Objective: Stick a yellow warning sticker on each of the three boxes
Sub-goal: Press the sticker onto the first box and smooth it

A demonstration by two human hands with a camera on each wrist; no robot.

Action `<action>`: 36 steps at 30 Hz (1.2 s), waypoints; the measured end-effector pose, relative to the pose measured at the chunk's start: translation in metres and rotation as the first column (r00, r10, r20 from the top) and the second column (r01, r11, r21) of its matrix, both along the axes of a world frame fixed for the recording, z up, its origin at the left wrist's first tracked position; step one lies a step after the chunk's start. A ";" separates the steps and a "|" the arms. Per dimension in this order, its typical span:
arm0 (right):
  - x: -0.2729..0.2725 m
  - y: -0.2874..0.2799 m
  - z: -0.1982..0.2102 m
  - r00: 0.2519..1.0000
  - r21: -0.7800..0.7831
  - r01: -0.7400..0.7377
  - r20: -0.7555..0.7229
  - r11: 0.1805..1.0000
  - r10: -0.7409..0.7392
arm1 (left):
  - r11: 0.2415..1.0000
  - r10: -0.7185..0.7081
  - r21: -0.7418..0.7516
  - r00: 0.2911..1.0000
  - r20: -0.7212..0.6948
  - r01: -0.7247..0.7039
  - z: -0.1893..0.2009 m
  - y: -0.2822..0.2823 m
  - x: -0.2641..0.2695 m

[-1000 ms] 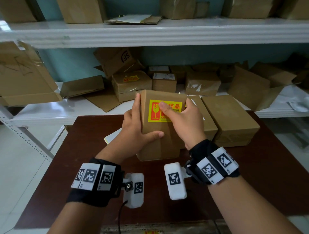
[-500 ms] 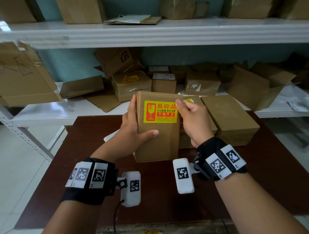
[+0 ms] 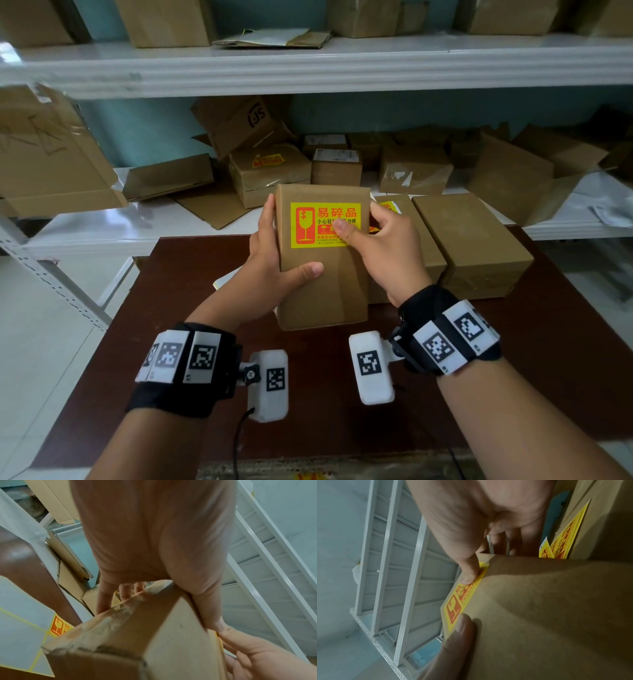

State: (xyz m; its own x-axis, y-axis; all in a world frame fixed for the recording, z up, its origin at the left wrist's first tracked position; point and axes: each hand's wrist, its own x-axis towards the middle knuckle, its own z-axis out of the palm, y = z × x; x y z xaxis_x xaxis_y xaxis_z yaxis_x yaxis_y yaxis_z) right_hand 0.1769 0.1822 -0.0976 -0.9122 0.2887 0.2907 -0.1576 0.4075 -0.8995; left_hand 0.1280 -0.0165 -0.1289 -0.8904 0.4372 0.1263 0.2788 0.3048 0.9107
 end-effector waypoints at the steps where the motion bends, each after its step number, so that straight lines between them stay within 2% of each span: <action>1: 0.000 0.000 0.000 1.000 -0.004 -0.005 -0.004 1.000 0.005 | 1.000 -0.003 -0.001 1.000 0.002 0.003 0.000 -0.001 0.000; 10: -0.006 0.004 -0.010 0.998 -0.057 0.027 -0.060 0.998 -0.031 | 1.000 -0.022 -0.007 1.000 0.011 0.022 0.003 -0.001 0.000; 15: -0.006 0.004 -0.008 0.997 -0.117 0.066 -0.028 0.991 -0.070 | 1.000 -0.018 0.021 1.000 0.022 0.018 0.003 -0.004 -0.002; 19: -0.003 -0.007 -0.004 0.998 -0.082 -0.054 -0.031 0.995 0.052 | 0.996 0.019 0.087 1.000 0.014 -0.021 0.000 -0.002 -0.003; 23: -0.007 -0.008 -0.011 0.997 -0.080 -0.001 -0.075 0.997 -0.005 | 0.996 0.026 0.085 1.000 0.008 -0.026 -0.002 0.001 -0.002; 30: -0.009 0.002 -0.012 0.993 -0.115 -0.063 -0.105 0.991 0.051 | 0.995 0.027 0.092 1.000 -0.007 -0.026 -0.001 0.004 0.001; 36: -0.008 0.014 -0.014 0.994 -0.022 -0.085 -0.067 0.996 0.083 | 0.998 -0.020 0.060 0.999 0.041 0.018 0.006 -0.002 0.004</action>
